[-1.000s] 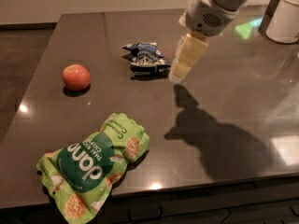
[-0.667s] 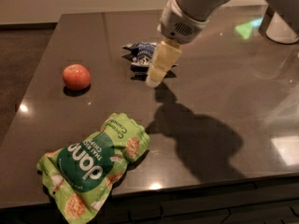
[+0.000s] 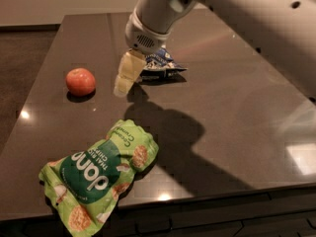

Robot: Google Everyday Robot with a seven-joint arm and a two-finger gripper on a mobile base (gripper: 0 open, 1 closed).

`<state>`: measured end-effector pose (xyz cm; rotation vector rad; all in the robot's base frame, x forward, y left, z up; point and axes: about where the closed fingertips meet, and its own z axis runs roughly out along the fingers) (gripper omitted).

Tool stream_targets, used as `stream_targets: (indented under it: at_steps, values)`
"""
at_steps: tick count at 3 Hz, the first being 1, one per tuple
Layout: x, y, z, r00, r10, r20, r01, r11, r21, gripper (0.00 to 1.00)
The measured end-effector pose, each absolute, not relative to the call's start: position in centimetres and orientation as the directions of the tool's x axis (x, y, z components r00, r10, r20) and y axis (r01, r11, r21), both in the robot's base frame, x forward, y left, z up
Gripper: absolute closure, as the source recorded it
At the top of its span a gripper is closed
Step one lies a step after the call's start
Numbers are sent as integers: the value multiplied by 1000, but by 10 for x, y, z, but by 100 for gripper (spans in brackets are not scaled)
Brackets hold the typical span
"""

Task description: Move apple near green rice chip bag

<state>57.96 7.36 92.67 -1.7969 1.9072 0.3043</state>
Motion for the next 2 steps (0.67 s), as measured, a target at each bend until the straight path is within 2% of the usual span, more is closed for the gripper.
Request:
stream_targets:
  at_steps: [2]
  values:
    - [593,143,901,19,-859,-512,-991,53,-125,0]
